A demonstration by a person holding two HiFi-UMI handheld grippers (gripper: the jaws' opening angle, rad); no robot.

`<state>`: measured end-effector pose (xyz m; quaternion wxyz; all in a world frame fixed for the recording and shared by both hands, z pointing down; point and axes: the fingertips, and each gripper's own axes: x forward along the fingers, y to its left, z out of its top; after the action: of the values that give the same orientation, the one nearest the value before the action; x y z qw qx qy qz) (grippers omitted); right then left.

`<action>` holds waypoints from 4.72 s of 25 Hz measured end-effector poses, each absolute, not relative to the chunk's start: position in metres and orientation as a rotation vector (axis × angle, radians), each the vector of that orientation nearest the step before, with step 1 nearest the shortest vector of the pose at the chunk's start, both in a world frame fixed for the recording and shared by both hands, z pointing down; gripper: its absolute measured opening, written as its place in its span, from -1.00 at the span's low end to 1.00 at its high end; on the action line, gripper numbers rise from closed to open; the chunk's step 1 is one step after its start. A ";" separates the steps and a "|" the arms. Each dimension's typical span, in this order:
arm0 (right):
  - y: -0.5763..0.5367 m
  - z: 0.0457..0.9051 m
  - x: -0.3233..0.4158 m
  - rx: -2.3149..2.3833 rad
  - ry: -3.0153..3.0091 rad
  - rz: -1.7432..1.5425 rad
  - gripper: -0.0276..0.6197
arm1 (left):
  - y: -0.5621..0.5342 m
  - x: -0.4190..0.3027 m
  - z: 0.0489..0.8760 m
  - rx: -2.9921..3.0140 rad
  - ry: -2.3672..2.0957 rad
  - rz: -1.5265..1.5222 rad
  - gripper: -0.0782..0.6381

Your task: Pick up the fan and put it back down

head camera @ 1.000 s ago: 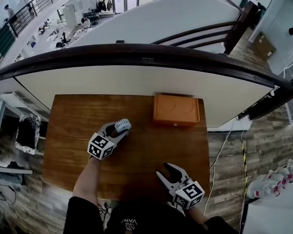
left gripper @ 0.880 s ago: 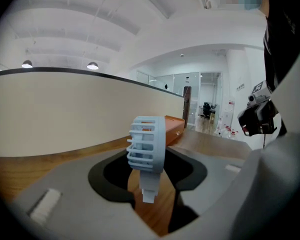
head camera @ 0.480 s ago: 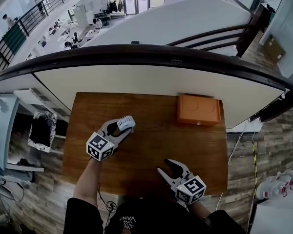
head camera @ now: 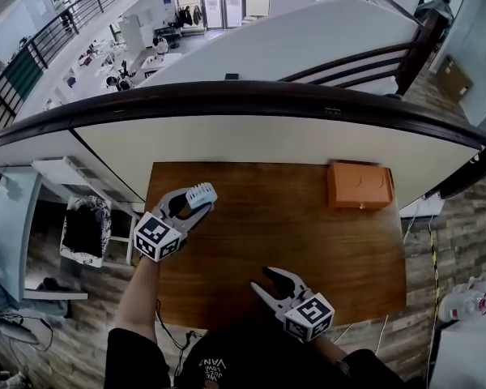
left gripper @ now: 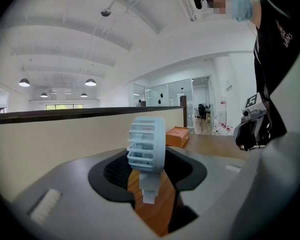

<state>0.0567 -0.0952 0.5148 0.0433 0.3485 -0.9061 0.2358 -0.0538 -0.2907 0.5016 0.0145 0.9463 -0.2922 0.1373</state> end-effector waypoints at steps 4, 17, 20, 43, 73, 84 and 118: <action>-0.106 0.520 0.019 1.105 -2.761 0.727 -0.44 | -0.309 -0.086 0.506 2.970 -0.871 0.409 -0.24; -0.130 0.549 -0.027 1.233 -2.621 0.799 -0.44 | -0.380 -0.122 0.552 2.990 -0.683 0.348 -0.24; -0.137 0.555 -0.029 1.247 -2.583 0.808 -0.44 | -0.393 -0.123 0.569 2.990 -0.656 0.345 -0.24; -0.174 0.578 -0.044 1.198 -2.510 0.861 -0.44 | -0.429 -0.123 0.631 2.990 -0.538 0.349 -0.24; -0.179 0.577 -0.046 1.183 -2.522 0.836 -0.44 | -0.438 -0.144 0.640 2.903 -0.681 0.432 -0.08; -0.163 0.561 -0.046 1.201 -2.535 0.786 -0.44 | -0.415 -0.158 0.616 2.842 -0.802 0.308 -0.05; -0.094 0.504 0.035 1.226 -2.665 0.608 -0.44 | -0.184 -0.115 0.489 2.715 -1.268 0.091 -0.58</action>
<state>0.0353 -0.0943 0.5044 0.0728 0.4080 -0.8873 0.2024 -0.1152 -0.1838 0.4890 0.0719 0.9033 -0.4219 0.0302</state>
